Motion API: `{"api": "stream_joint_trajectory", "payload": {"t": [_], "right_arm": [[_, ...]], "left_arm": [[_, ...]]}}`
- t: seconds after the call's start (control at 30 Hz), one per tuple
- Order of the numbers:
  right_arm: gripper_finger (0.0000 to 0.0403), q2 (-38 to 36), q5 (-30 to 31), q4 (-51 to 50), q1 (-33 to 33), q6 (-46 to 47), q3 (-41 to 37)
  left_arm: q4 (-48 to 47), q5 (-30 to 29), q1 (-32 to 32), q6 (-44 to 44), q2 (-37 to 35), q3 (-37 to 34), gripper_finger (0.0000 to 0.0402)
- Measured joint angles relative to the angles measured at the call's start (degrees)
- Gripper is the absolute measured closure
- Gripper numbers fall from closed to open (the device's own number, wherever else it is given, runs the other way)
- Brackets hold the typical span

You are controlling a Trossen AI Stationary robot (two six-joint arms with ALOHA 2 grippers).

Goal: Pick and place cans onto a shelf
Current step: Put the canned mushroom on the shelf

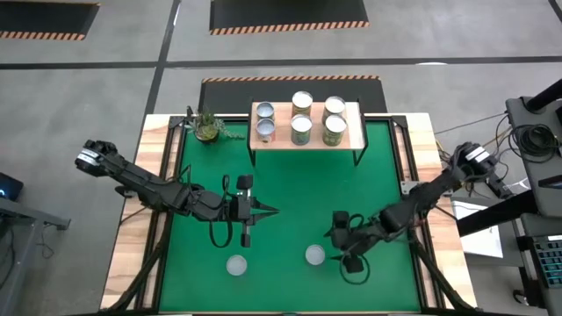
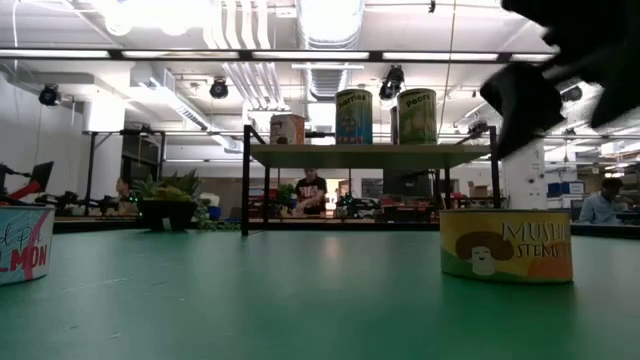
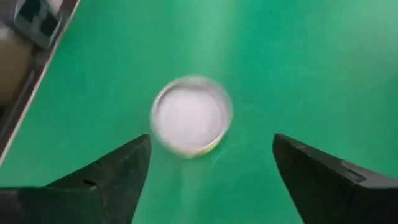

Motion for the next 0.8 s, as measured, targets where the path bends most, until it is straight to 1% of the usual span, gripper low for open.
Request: {"api": "stream_joint_trajectory", "payload": {"t": [0.1, 0.23, 0.37, 0.57, 0.7, 0.8], "right_arm": [[0.0056, 3.44, -0.90, 0.49, 1.32, 0.04, 0.00], [0.0045, 7.82, -0.83, 2.53, 2.61, 1.36, 0.00], [0.0044, 11.94, -0.05, 8.23, 3.05, 1.49, 0.02], [0.0044, 17.23, 2.85, 15.55, 2.95, 1.12, 0.07], [0.0046, 18.83, 4.27, 19.64, 2.96, 1.06, 0.07], [0.0062, 19.09, 5.07, 20.86, 2.96, 1.08, 0.07]], "left_arm": [[-0.01, 0.00, 0.00, 0.00, 0.01, 0.00, 0.0402], [0.05, 0.00, 0.00, -0.07, 0.23, 0.00, 0.0402], [0.06, 0.00, 0.00, -0.26, 0.91, 0.00, 0.0402], [-0.02, 0.00, 0.00, -1.07, 1.81, 0.58, 0.0402], [-0.05, 0.00, 0.00, -1.07, 1.92, 0.61, 0.0402], [-0.06, 0.00, 0.00, -1.07, 1.92, 0.61, 0.0402]]}}
